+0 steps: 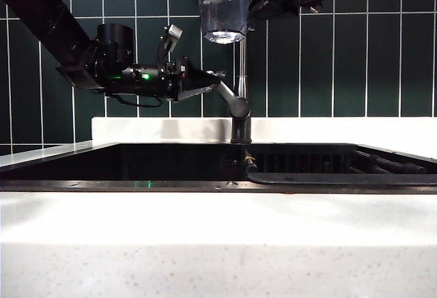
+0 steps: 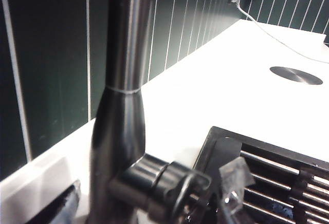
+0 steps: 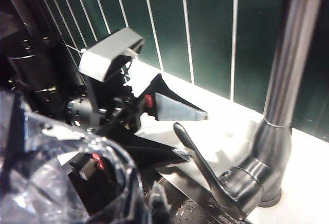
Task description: Pick up the mug next to the sink, go to the faucet to get some water, pour the water into the sink, and finally put the mug back to its place.
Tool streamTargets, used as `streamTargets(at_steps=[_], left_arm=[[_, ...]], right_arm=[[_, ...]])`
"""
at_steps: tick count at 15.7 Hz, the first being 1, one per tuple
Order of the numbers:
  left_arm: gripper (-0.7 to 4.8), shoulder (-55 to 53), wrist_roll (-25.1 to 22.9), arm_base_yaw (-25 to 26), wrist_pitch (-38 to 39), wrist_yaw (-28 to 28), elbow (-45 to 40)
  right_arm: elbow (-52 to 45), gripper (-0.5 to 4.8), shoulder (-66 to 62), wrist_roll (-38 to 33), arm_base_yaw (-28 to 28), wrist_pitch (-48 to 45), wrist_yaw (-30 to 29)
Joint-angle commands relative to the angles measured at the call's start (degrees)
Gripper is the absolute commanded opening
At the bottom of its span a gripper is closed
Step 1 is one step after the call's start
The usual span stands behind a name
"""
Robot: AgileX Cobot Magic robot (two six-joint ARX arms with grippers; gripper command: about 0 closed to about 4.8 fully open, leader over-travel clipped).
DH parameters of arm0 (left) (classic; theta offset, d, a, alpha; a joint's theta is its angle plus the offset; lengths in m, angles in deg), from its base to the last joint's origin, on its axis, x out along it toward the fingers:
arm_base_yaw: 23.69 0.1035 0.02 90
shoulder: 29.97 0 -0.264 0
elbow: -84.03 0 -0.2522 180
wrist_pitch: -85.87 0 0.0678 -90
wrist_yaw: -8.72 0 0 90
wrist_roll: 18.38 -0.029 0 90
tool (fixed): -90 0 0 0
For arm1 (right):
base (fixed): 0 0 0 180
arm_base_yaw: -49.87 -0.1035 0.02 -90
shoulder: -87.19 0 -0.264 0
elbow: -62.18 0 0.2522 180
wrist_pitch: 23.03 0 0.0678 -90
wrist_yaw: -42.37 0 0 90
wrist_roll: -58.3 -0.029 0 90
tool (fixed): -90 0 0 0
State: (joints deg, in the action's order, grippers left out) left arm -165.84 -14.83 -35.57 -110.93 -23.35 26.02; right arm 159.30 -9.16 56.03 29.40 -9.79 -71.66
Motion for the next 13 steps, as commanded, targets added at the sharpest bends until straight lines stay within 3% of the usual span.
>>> streamTargets(at_steps=[1,4,7,8,10,11,13], left_arm=[[3.44,0.44,1.49,1.25,-0.33,1.31,0.22],[3.39,1.84,4.22,4.09,0.17,4.39,0.17],[2.93,3.93,4.85,6.29,1.62,9.70,0.11],[2.56,4.66,4.52,6.91,3.10,10.86,0.07],[0.92,7.54,1.62,7.39,4.04,12.33,-3.21],[0.43,9.49,-0.33,7.37,4.26,11.52,-5.90],[0.16,13.42,-3.15,7.37,4.35,6.99,-11.47]], right_arm=[[0.46,-0.07,0.59,-0.42,-0.04,-1.22,-0.48],[0.46,-0.07,0.59,-0.28,-0.04,-1.18,-0.48],[0.46,-0.07,0.59,-0.28,-0.04,-0.94,-0.48],[0.46,-0.07,0.59,-0.24,-0.04,-0.94,-0.48],[0.46,-0.07,0.61,1.22,-0.04,-0.59,-0.22],[0.46,-0.07,0.63,1.60,0.28,-0.07,-0.11],[0.44,-0.07,0.68,2.36,0.92,1.27,-0.09]])
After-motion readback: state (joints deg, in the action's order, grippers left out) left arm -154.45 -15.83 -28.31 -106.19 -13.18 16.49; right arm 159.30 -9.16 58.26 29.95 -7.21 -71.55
